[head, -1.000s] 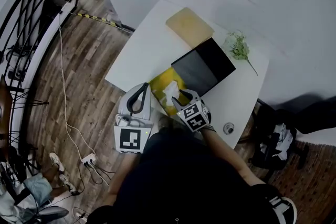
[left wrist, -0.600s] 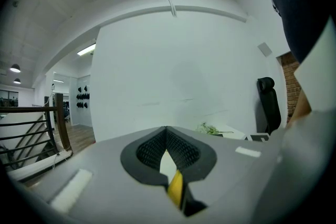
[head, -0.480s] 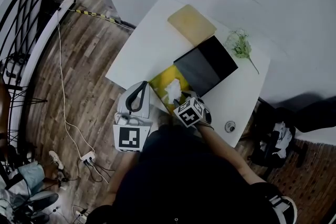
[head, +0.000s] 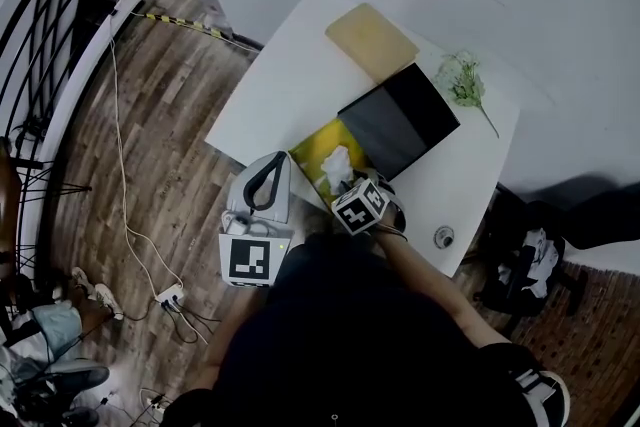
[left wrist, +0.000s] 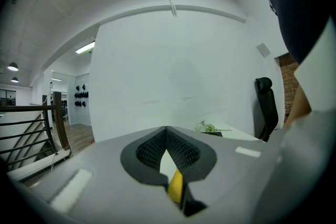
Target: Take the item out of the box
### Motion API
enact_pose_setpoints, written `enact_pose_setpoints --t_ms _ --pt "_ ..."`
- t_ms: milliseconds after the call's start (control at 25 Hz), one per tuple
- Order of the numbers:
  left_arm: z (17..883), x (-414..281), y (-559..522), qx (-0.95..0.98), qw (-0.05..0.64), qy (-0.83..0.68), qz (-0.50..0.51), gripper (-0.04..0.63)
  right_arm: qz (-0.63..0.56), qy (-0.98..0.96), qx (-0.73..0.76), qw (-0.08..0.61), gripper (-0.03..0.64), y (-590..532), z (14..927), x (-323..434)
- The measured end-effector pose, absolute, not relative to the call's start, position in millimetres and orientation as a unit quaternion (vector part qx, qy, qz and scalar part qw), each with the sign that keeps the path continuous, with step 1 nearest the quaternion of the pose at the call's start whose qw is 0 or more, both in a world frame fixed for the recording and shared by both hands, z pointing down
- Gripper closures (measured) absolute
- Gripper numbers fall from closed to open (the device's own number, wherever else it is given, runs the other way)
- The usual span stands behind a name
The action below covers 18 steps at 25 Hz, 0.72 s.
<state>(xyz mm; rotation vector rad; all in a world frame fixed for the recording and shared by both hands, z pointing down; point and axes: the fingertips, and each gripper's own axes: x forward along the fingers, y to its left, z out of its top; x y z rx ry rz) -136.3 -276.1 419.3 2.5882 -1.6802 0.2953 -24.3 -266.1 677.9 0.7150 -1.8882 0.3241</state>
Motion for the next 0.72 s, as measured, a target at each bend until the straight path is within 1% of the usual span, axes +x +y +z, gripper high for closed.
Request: enact_pose_setpoints --t_ms 80,160,280,400,520,720 --pt "420 -137 -275 0.836 0.022 -0.540 0.095 0.586 0.126 -0.786 0.301 0.525 0.473 -267 678 -24" --pt "421 -138 -275 0.837 0.023 -0.539 0.094 0.586 0.123 -0.786 0.304 0.524 0.494 -266 679 -23" --pt "421 -138 -274 0.838 0.024 -0.538 0.092 0.586 0.132 -0.787 0.310 0.516 0.547 -265 681 -23" --pt "421 -138 -274 0.839 0.022 -0.536 0.093 0.586 0.122 -0.786 0.316 0.517 0.574 -266 680 -21" --pt "421 -138 -272 0.841 0.020 -0.533 0.093 0.586 0.109 -0.786 0.322 0.516 0.592 -266 677 -21" --pt "421 -137 -272 0.843 0.021 -0.529 0.093 0.586 0.073 -0.792 0.332 0.507 0.603 -268 662 -23"
